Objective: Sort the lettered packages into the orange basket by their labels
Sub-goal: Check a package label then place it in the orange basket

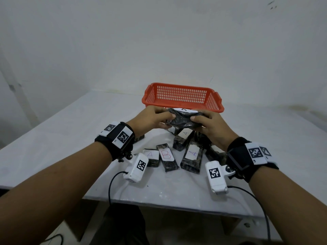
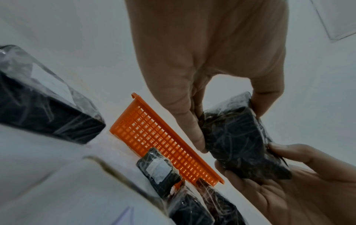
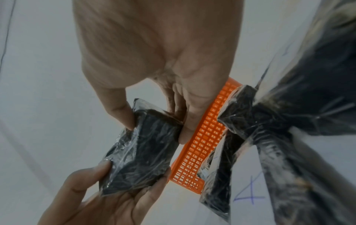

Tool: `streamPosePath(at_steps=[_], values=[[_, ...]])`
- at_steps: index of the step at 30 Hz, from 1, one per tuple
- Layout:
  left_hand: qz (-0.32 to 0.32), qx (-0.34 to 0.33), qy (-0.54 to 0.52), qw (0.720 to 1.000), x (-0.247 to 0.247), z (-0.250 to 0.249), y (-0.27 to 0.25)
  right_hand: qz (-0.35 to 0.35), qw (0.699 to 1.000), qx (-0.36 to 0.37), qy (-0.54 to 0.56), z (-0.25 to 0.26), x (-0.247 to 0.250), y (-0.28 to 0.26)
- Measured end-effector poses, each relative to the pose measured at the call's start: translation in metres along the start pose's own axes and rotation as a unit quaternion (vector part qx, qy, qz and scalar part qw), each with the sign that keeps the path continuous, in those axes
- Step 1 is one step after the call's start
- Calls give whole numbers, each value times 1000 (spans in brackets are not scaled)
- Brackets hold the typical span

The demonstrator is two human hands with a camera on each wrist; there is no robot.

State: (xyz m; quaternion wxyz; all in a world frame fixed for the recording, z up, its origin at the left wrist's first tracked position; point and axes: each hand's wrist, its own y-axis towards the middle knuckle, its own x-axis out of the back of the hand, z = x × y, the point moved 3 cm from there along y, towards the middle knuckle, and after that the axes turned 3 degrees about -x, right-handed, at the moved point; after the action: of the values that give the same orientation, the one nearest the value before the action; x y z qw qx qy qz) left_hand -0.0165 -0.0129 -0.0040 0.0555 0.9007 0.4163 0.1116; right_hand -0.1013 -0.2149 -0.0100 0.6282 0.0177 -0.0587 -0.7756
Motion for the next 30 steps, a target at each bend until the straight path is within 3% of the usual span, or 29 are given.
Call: streamPosePath(at_steps=[7,11,15,24,27,30], values=[[30,21,-42,998,-4,3,-4,-9,1000,-6,-18,-3,2,-2],[1,12,-7,1000,-5,3,-4,31,999,-11,7,-2,2,-6],[15,24,-23,999,-6,3,-5,19,1000,-5,-11,-2,3,-5],[-13,-22,78,997,-7,1,-6,1,997,27,-76,0,2,-4],[-29,-37,78,996,-5,-1,-6,51,998,-19,-14,1,-1,-7],[-26,-37,85,995,-4,-1,-6,48,996,-73,34,4,-6,-10]])
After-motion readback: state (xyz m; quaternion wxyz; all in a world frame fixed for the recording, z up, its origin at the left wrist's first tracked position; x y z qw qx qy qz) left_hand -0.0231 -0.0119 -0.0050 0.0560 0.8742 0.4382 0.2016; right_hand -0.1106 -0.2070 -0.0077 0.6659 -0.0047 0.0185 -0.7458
